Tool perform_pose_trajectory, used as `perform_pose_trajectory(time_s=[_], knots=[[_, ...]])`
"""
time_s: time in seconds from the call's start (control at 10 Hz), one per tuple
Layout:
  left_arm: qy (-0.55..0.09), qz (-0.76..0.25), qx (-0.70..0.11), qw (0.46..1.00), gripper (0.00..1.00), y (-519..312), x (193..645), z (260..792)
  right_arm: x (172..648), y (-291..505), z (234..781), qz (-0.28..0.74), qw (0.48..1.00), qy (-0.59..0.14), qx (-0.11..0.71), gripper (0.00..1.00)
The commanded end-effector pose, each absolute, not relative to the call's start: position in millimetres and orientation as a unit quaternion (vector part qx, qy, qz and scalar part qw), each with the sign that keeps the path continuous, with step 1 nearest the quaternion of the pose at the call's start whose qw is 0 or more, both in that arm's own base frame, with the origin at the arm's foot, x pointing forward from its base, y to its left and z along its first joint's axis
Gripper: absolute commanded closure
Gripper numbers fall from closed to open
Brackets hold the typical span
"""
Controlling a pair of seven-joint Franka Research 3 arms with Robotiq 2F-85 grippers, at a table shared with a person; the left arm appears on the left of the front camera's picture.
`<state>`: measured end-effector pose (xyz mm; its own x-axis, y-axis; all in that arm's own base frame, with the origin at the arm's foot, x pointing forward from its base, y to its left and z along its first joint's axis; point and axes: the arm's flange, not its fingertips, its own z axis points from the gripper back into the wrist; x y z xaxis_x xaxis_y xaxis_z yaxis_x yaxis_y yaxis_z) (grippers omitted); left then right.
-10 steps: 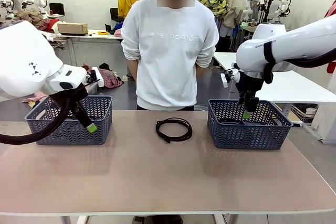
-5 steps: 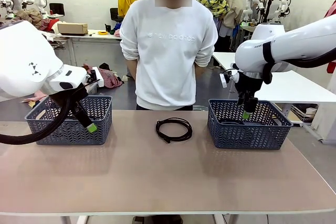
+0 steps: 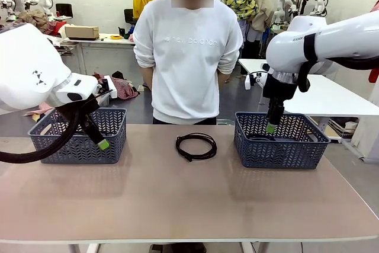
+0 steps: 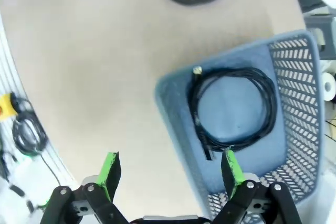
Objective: Organize the cables according to human instructions.
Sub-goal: Pick up a bundle of cables and place it in the basket indicated by the human.
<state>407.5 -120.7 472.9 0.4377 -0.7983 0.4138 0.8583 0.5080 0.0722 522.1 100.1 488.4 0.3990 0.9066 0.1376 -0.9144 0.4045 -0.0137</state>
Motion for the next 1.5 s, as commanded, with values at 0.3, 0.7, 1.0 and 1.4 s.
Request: perform_pose_trajectory(time_s=[0.3, 0.7, 1.0, 1.4], knots=[[-0.203, -0.488, -0.072, 0.846, 0.00, -119.0, 407.2, 473.4, 455.3, 147.7, 481.1, 0.467, 0.859, -0.204, 0.055, 0.00], [-0.203, -0.488, -0.072, 0.846, 0.00, -119.0, 407.2, 473.4, 428.7, 170.4, 475.9, 0.476, 0.849, -0.223, 0.054, 0.00], [-0.203, -0.488, -0.072, 0.846, 0.00, -119.0, 407.2, 473.4, 431.8, 174.3, 476.9, 0.489, 0.844, -0.214, 0.053, 0.00], [-0.203, -0.488, -0.072, 0.846, 0.00, -119.0, 407.2, 473.4, 431.8, 174.3, 476.9, 0.489, 0.844, -0.214, 0.053, 0.00]])
